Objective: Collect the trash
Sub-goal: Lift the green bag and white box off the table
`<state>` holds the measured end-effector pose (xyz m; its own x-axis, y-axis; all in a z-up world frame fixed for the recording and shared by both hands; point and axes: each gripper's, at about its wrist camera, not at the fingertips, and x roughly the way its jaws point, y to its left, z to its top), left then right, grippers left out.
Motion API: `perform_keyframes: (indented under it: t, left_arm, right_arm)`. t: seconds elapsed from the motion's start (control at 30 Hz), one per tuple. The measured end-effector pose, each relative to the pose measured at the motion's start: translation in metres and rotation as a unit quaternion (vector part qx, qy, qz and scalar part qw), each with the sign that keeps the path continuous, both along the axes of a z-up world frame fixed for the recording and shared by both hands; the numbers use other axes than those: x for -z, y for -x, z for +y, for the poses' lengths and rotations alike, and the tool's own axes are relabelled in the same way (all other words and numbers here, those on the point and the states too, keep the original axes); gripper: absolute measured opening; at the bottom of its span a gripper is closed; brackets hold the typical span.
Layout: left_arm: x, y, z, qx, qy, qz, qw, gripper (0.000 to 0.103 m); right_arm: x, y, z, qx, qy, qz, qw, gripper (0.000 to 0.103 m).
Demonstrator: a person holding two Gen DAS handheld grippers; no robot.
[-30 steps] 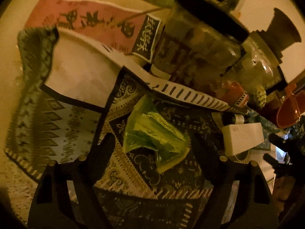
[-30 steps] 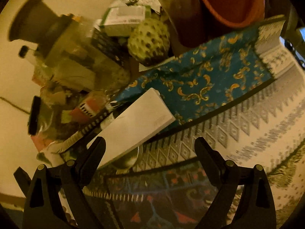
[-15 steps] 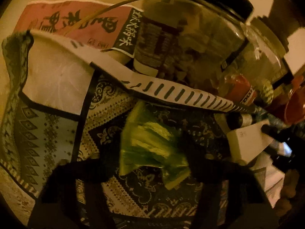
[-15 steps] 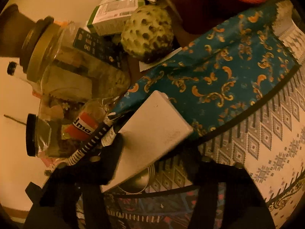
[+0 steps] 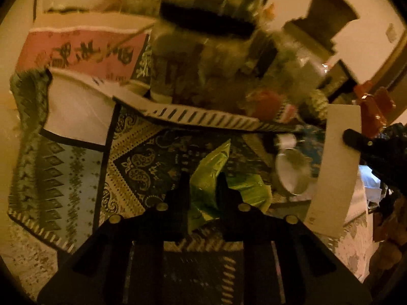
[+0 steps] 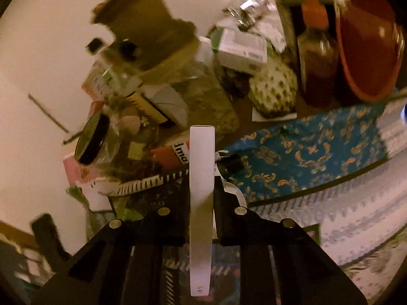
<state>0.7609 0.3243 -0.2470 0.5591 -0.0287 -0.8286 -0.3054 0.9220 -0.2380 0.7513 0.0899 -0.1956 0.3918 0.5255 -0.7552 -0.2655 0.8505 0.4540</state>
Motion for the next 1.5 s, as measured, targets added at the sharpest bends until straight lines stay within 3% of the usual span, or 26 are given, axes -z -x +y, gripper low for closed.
perform_keyframes:
  t: [0.3,0.7,1.13,1.5]
  left_arm:
    - [-0.079,0.031,-0.033,0.017,-0.041,-0.067,0.9968,0.019]
    - [-0.172,0.097,-0.145,0.028,-0.074,-0.166,0.9829,0.019]
    - [-0.217,0.203,-0.257,0.016,-0.085,-0.222,0.9713,0.019]
    - [-0.248,0.258,-0.287,0.034,-0.100,-0.262,0.9592,0.019]
  right_arm:
    - [-0.057,0.041,-0.042,-0.008,0.062,-0.101,0.993,0.015]
    - [-0.126,0.119,-0.152,0.007,0.038,-0.190,0.981,0.015]
    - [-0.153,0.192,-0.247,-0.014,0.026,-0.227,0.973,0.015]
    - [-0.181,0.255,-0.268,-0.016,0.008,-0.270,0.963,0.015]
